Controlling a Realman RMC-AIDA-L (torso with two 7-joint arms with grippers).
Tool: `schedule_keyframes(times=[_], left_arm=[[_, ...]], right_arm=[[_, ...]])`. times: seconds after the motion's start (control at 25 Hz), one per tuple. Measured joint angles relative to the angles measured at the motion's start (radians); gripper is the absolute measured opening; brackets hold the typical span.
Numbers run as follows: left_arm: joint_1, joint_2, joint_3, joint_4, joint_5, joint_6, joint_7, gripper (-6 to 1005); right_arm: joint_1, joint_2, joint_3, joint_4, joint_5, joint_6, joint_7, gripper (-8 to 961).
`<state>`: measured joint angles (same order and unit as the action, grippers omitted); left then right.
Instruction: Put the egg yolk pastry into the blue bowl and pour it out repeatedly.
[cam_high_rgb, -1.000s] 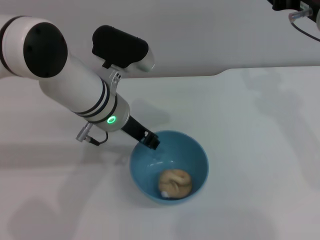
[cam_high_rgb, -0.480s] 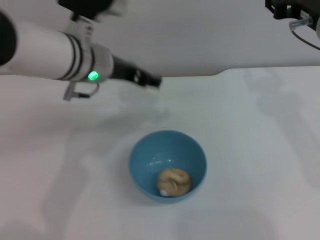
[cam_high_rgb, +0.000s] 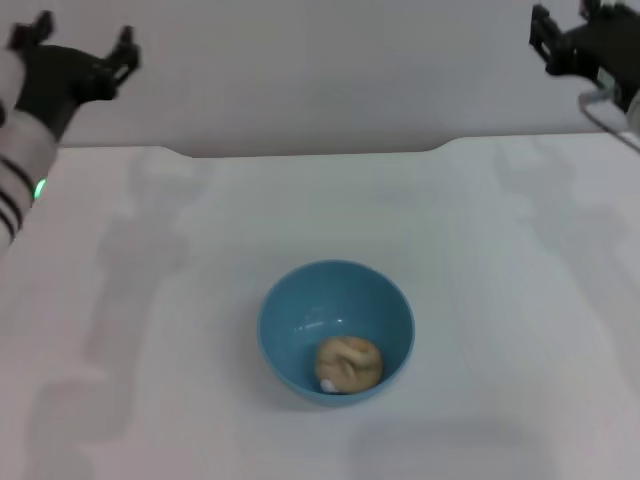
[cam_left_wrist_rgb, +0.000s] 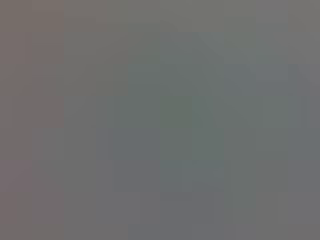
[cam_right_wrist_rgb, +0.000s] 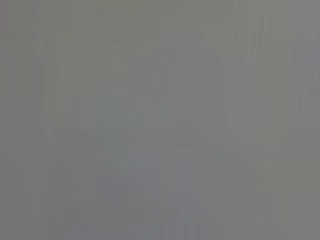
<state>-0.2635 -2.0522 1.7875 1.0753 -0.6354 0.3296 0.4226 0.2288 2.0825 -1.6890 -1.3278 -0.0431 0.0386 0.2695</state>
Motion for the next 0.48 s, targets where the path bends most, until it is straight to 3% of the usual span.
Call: schedule_keyframes(times=[0.08, 0.12, 0.2, 0.24, 0.36, 0.48], left_arm=[[0.012, 0.001, 0.04, -0.073, 0.001, 0.151, -0.016, 876], [0.014, 0.001, 0.088, -0.164, 0.005, 0.312, -0.07, 876], [0.006, 0.002, 0.119, -0.256, 0.021, 0.446, -0.161, 876], [0.006, 0.002, 0.119, -0.256, 0.021, 0.446, -0.161, 876], [-0.015, 0.0, 0.127, -0.388, 0.074, 0.575, -0.351, 876], [-0.035, 0.001, 0.121, -0.477, 0.121, 0.625, -0.489, 877]], right_arm=[[-0.002, 0.001, -0.008, 0.085, -0.004, -0.133, -0.002, 480], [-0.003, 0.002, -0.011, 0.131, -0.004, -0.198, -0.005, 480], [0.004, 0.003, -0.019, 0.259, -0.004, -0.368, -0.009, 480], [0.004, 0.003, -0.019, 0.259, -0.004, -0.368, -0.009, 480], [0.01, 0.003, -0.023, 0.37, -0.002, -0.54, -0.021, 480], [0.011, 0.005, -0.022, 0.459, 0.027, -0.669, -0.062, 480]])
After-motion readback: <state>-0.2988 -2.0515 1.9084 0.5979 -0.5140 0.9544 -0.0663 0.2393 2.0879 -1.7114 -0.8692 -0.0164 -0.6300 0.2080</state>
